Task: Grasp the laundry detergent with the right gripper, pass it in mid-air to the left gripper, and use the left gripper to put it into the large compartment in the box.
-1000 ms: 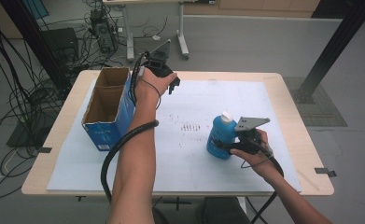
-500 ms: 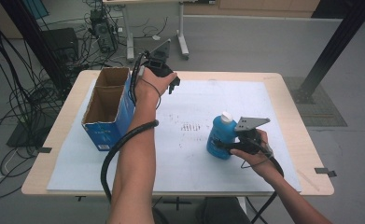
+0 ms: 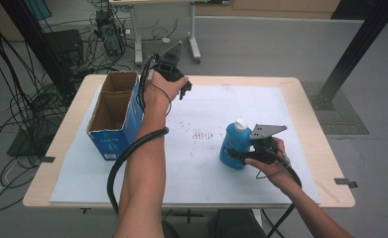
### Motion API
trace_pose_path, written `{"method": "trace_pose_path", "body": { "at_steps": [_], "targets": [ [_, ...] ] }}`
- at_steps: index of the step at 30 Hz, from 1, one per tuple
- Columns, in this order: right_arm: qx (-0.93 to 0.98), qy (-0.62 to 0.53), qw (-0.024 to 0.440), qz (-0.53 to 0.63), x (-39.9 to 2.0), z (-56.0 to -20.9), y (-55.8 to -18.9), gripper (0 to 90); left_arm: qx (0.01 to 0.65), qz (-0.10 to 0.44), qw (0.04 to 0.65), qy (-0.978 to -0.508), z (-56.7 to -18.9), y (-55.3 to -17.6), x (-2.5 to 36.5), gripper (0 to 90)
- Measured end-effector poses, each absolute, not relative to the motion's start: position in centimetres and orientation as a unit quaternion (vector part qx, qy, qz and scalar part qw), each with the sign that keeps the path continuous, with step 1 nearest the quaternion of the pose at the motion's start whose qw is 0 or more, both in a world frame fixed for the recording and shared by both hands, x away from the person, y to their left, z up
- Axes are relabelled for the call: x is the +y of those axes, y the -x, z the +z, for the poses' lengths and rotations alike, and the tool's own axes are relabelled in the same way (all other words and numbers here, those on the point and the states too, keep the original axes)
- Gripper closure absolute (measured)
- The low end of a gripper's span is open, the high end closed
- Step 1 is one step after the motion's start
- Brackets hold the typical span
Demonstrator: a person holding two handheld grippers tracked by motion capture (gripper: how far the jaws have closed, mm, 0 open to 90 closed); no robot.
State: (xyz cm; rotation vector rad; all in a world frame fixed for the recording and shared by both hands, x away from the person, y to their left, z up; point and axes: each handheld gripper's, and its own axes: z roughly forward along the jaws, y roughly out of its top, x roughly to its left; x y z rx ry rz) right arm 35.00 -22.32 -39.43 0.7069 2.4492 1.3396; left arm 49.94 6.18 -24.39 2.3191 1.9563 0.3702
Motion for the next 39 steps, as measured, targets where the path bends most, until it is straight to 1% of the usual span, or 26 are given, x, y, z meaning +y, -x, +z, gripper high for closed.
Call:
{"method": "trace_pose_path", "body": {
  "at_steps": [39],
  "targets": [
    [0.844,-0.246,0.131,0.459,-22.3,-39.4,-35.0,43.7,0.635,0.118,0.051,-0.761,-23.2,-49.6,6.5,5.7]
  ]
}}
